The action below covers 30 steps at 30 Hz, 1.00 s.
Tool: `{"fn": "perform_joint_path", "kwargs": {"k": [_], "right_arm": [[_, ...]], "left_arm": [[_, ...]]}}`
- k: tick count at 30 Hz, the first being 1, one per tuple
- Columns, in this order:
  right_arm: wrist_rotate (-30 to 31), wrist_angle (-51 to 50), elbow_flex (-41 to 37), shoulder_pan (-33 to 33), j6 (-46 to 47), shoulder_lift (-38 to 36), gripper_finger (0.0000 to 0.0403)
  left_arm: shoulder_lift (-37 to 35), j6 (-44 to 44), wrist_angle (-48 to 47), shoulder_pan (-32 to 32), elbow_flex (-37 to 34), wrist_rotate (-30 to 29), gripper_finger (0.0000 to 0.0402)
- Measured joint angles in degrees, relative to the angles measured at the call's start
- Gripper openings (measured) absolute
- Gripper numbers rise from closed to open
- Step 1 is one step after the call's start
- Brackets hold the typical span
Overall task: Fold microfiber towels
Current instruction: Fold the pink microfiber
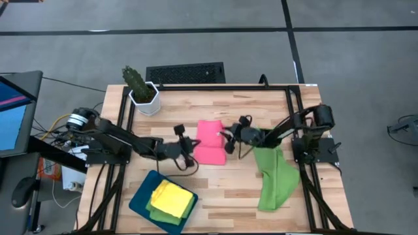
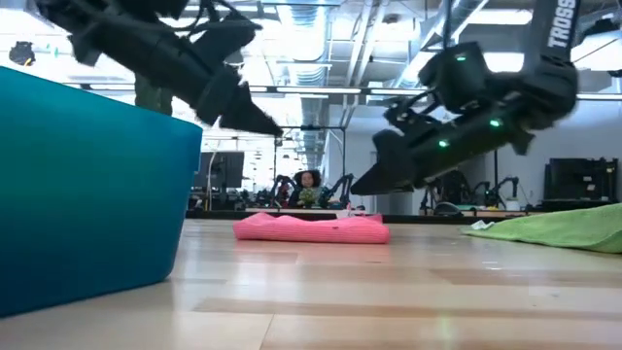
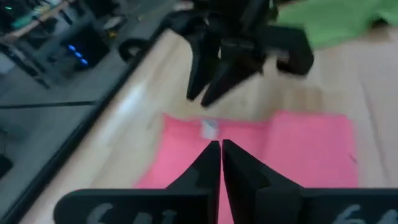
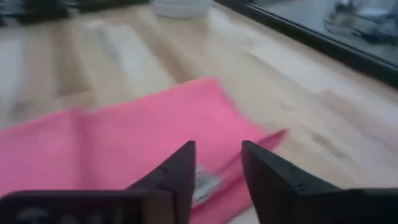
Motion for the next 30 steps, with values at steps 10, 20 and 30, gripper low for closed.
{"fn": "perform_joint_path", "kwargs": {"k": [10,20,30], "right_arm": [[-3.37,-24.91,9.71,-7.6,7.33,-3.47,0.0264],[-3.44,-27.15,11.53,-8.04,9.36,2.11,0.0269],[-3.19,-27.66,11.64,-8.04,10.67,3.87,0.0268]], "left_arm": [[2.37,-9.7,1.07,21.12,-0.17,28.41,0.01],[13.6,-12.91,8.28,30.34,-0.02,31.6,0.0206],[19.87,-16.51,10.92,33.68,0.06,33.74,0.0216]]}}
